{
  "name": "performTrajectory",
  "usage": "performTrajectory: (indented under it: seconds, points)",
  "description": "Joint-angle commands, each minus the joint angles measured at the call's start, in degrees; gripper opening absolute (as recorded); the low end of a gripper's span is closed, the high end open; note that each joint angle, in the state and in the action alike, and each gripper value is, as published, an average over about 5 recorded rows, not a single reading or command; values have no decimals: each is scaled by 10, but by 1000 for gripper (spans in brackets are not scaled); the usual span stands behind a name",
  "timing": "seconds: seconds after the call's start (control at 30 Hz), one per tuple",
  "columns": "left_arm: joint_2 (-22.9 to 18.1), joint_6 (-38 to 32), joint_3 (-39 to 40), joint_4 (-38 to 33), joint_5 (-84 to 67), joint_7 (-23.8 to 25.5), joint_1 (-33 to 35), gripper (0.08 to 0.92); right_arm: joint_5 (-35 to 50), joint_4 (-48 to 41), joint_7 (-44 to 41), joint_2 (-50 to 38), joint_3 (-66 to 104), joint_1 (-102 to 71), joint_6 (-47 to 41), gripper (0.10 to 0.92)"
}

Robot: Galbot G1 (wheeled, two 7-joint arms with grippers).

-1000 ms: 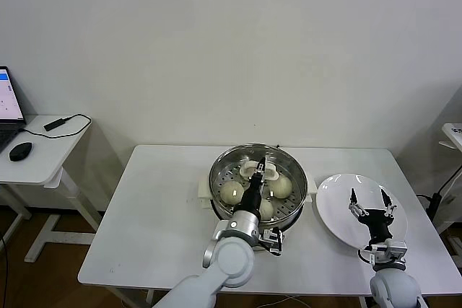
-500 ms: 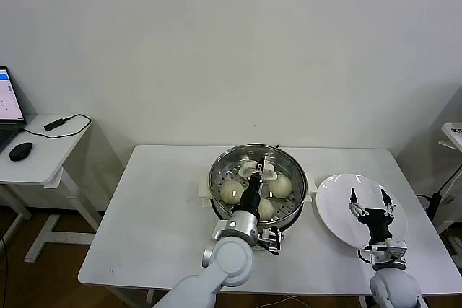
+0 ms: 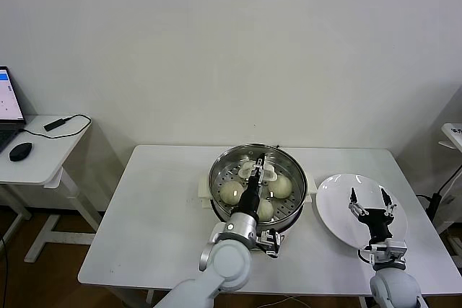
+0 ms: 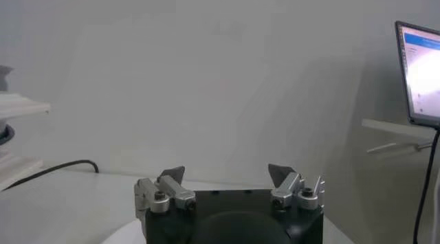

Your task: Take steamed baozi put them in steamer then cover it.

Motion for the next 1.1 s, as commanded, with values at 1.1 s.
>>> performTrajectory:
  seconds: [1.1]
  points:
    - [88, -343, -439, -80, -864, -170, 208, 823, 68, 22, -66, -8, 18, -40, 36, 823]
